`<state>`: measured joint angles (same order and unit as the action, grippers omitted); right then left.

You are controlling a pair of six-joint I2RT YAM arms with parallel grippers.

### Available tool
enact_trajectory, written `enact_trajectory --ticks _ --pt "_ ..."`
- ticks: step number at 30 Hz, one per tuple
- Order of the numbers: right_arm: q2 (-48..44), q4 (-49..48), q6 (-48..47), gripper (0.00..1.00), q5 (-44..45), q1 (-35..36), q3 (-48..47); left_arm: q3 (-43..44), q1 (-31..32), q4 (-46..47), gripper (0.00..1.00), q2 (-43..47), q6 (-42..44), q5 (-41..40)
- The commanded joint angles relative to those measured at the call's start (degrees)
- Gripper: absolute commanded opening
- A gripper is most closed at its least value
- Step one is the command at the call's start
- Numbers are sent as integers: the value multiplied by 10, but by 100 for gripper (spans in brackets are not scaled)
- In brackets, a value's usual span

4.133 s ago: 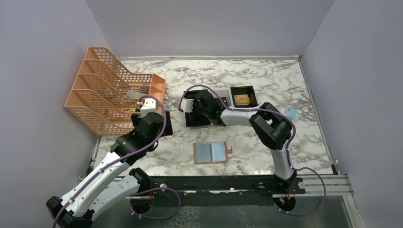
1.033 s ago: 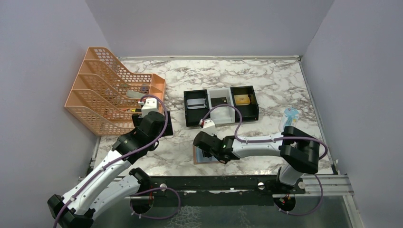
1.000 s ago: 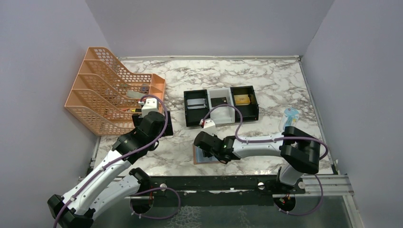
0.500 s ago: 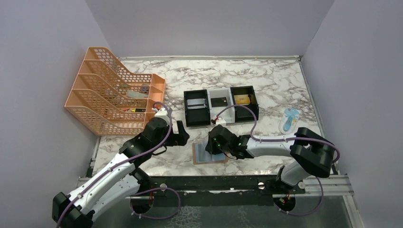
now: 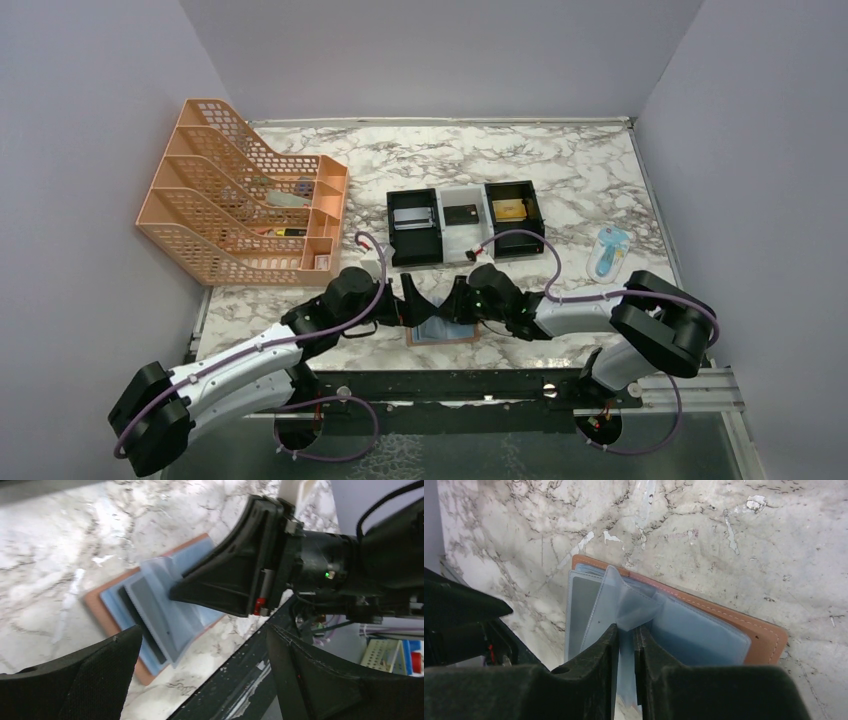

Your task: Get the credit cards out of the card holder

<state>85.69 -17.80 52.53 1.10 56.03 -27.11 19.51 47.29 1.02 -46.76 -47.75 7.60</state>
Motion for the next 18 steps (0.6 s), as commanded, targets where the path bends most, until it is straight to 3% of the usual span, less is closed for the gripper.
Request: enact_trajectory --ticks 1,7,18 --pt "-1 -21 22 18 -19 -3 29 -12 40 94 95 -24 -33 -23" --pt "-4 -37 27 18 -22 -7 42 -13 67 131 89 -70 -37 -29" --pt "8 -54 35 20 -39 -8 49 -10 76 137 88 -154 -40 -52"
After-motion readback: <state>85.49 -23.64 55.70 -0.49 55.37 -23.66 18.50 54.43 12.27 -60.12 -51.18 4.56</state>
